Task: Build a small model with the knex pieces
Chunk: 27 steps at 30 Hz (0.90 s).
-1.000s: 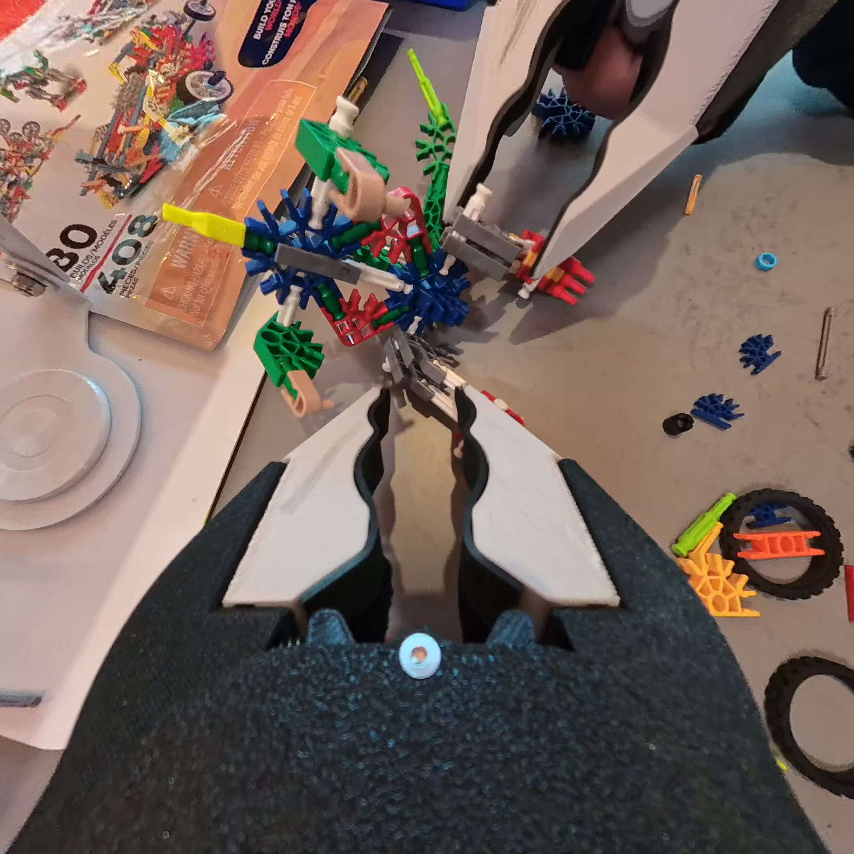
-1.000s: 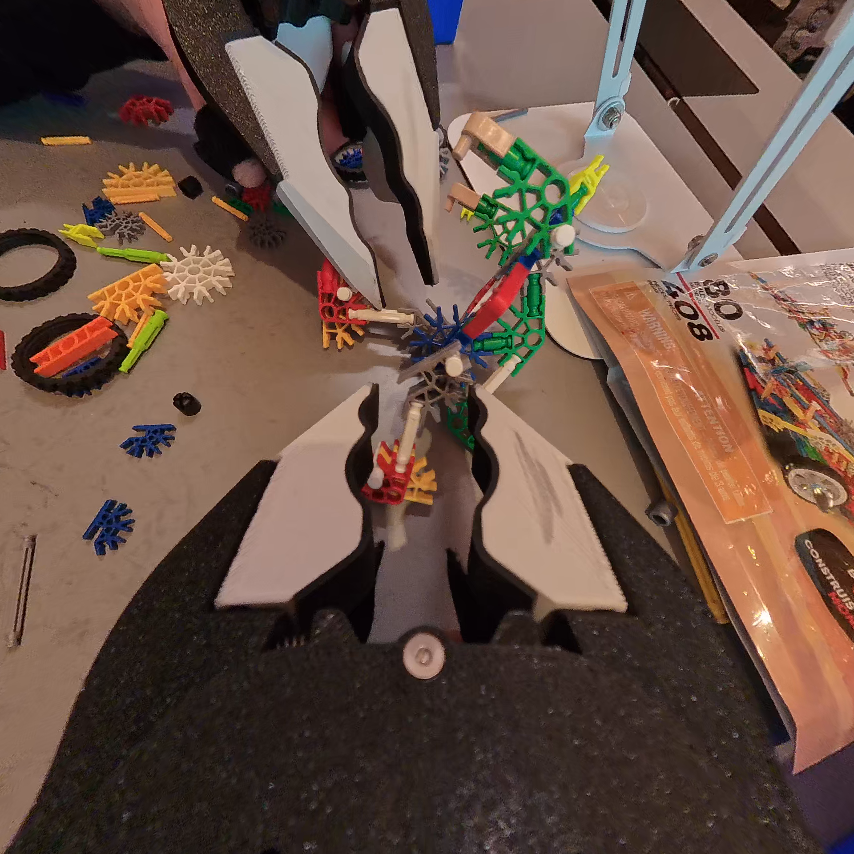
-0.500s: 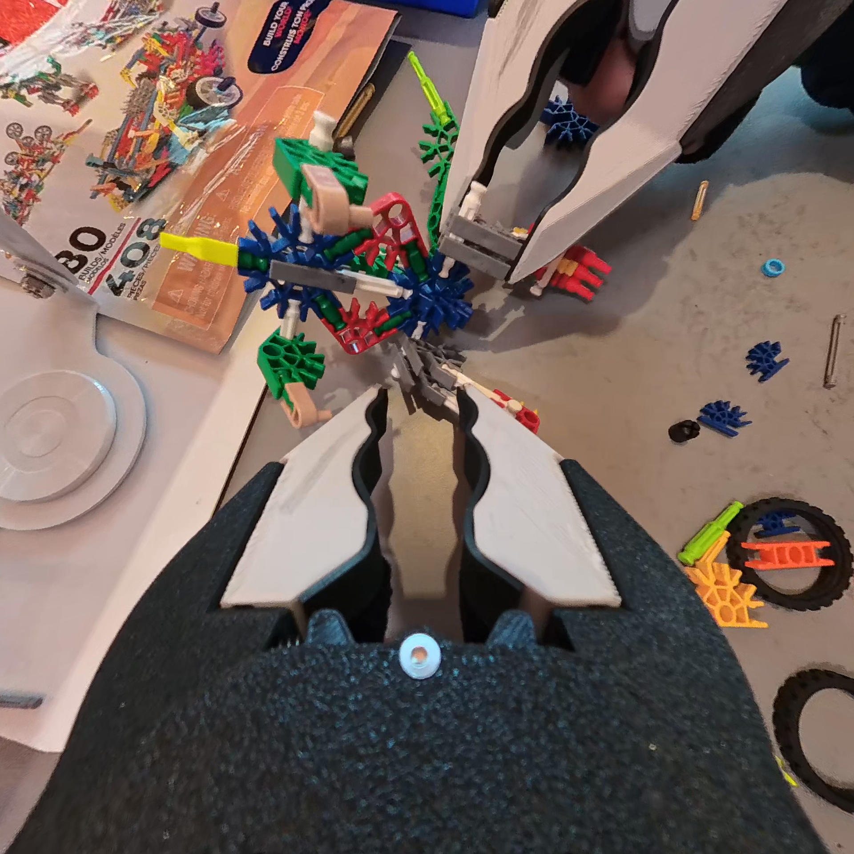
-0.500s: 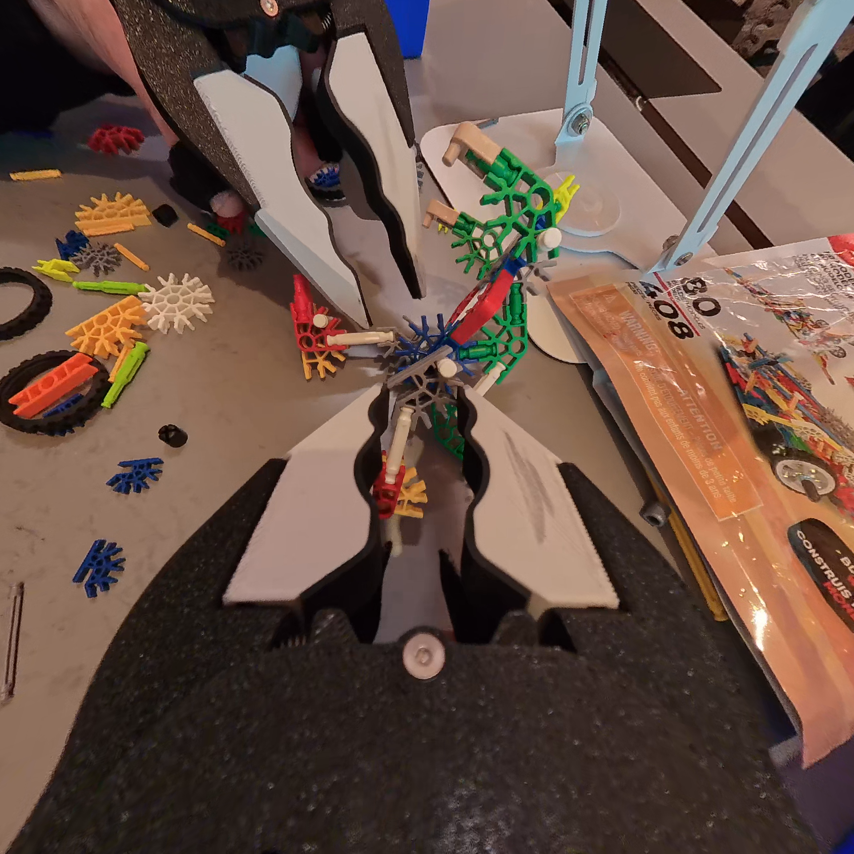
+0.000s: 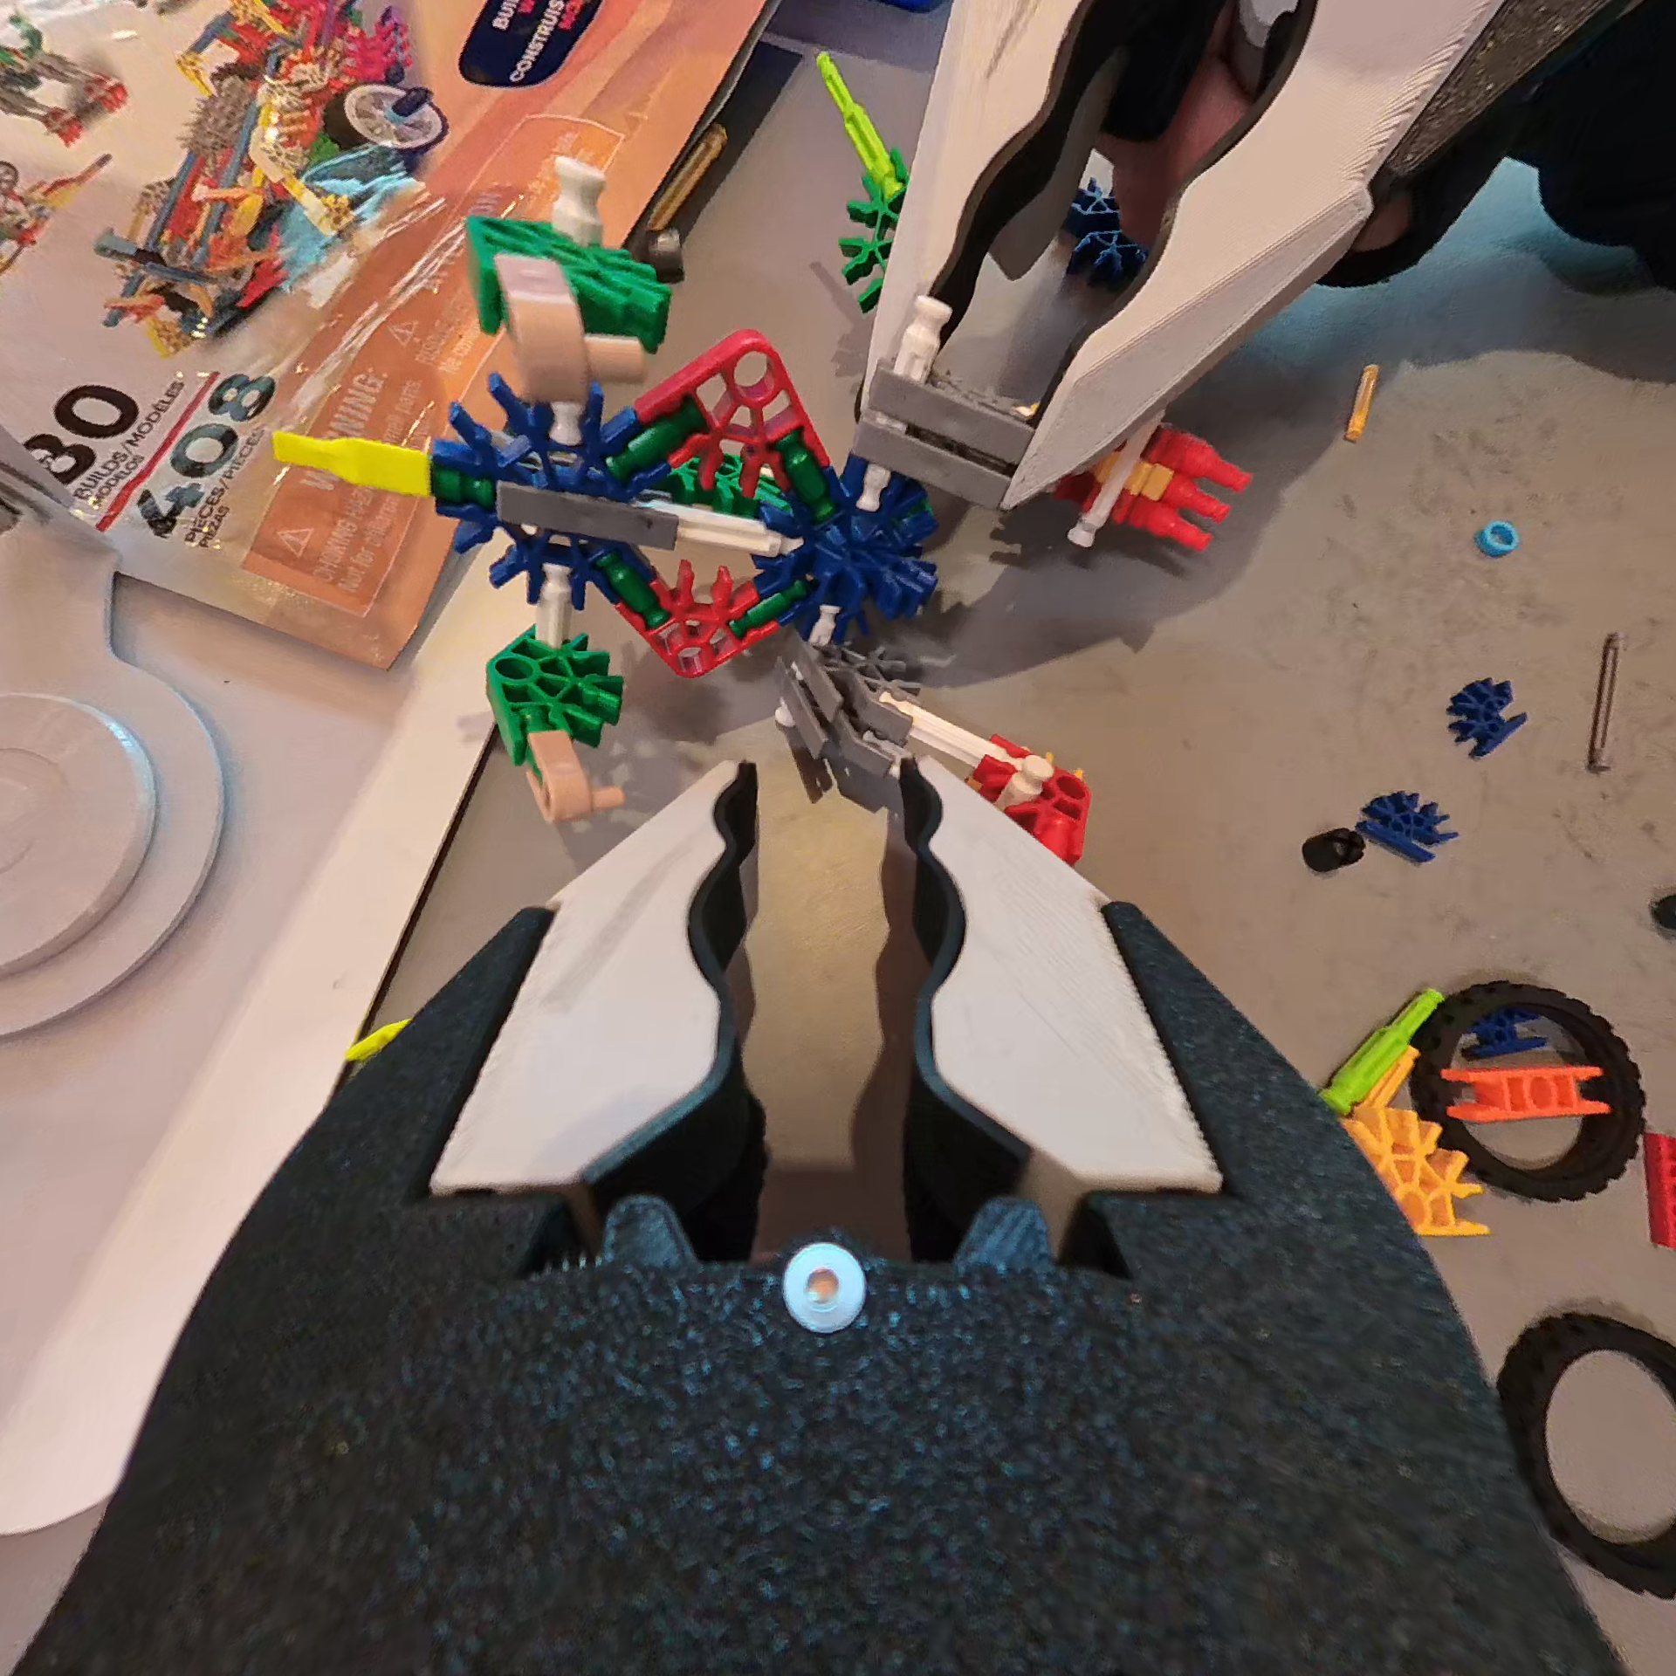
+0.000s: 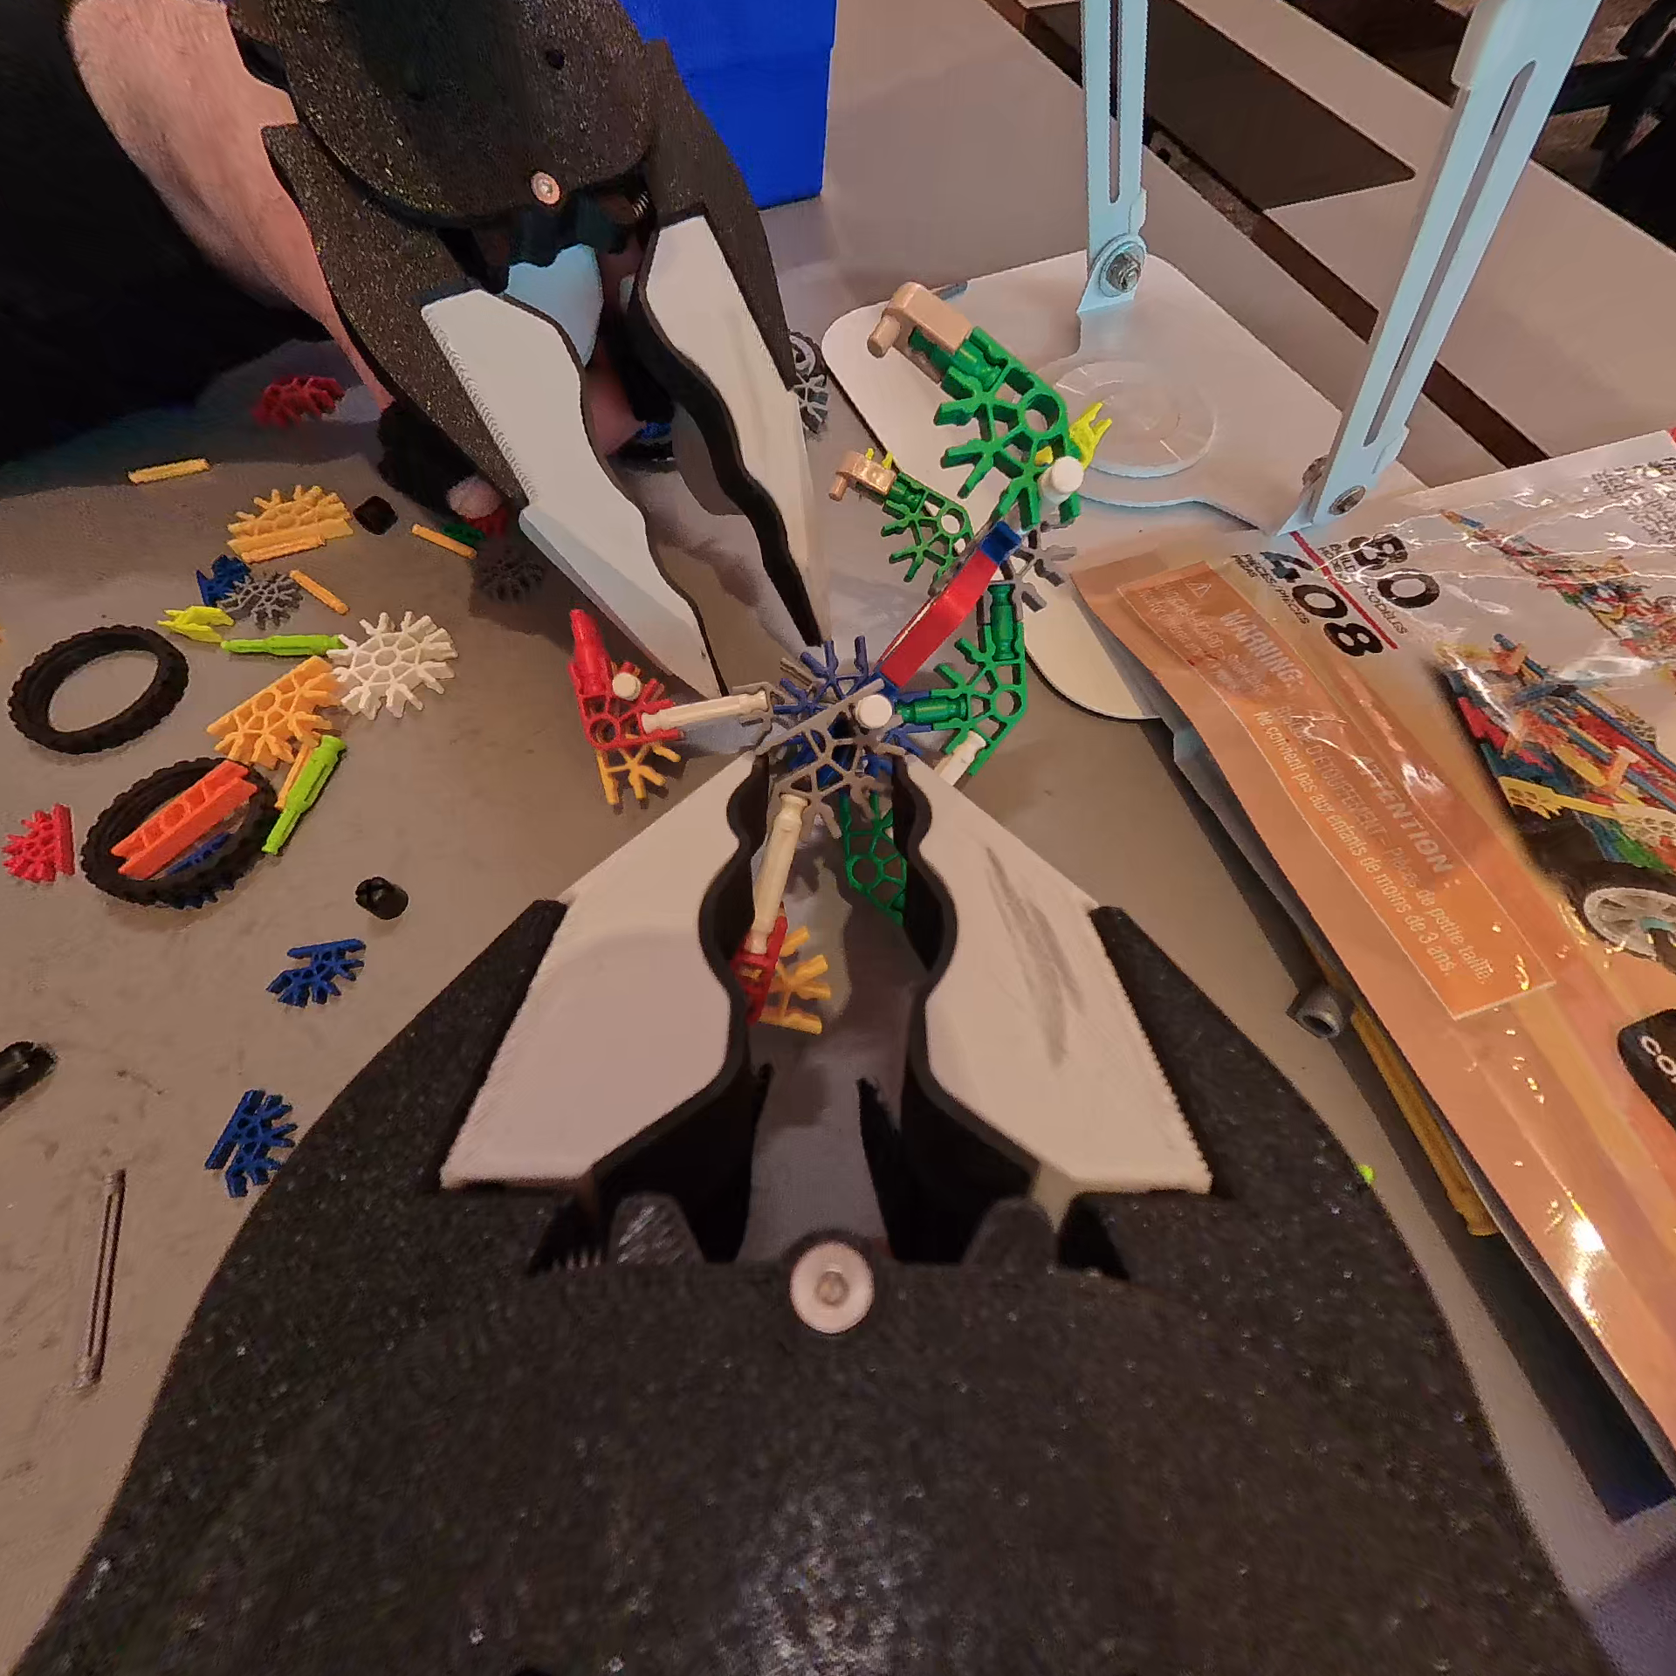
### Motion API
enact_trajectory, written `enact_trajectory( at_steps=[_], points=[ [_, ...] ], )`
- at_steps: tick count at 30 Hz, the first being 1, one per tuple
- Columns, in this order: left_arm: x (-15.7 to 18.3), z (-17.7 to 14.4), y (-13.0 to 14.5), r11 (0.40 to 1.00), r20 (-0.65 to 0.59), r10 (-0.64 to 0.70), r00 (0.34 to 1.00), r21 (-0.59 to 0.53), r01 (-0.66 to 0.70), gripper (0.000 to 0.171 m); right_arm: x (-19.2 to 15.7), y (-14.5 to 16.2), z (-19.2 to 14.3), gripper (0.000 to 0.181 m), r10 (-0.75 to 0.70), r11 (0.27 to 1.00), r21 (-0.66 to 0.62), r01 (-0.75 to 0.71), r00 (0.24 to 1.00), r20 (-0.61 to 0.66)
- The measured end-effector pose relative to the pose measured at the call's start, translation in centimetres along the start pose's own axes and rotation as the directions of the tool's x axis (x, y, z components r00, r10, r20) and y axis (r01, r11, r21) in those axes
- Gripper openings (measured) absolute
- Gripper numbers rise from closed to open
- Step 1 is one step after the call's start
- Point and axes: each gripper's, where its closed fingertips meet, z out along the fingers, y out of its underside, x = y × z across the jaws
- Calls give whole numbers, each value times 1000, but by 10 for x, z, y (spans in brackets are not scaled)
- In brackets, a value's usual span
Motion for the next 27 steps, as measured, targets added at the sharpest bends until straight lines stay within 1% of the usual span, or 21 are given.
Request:
enact_trajectory(
  at_steps=[5, 13, 19, 22, 25, 27],
  points=[
    [2, 2, -1, 1000, -8, -7, 1000, 1, 7, 30, -1, -2, 0, 26, 5, 1000, 11, -5, 1000, 4],
    [4, 1, -7, 999, -26, -24, 999, 40, 25, 31, -1, -9, -4, 26, 22, 998, 54, -22, 1000, 16],
    [7, 1, -13, 997, -48, -36, 998, 73, 39, 37, -3, -17, -7, 26, 33, 995, 98, -36, 999, 36],
    [10, -2, -18, 994, -69, -38, 997, 104, 45, 40, -4, -23, -11, 26, 42, 990, 130, -48, 998, 49],
    [13, -4, -24, 989, -96, -39, 995, 136, 52, 46, -5, -29, -14, 26, 47, 985, 164, -56, 997, 61],
    [16, -5, -27, 986, -116, -36, 993, 157, 54, 47, -7, -32, -16, 26, 48, 982, 181, -60, 996, 73]
  ],
)
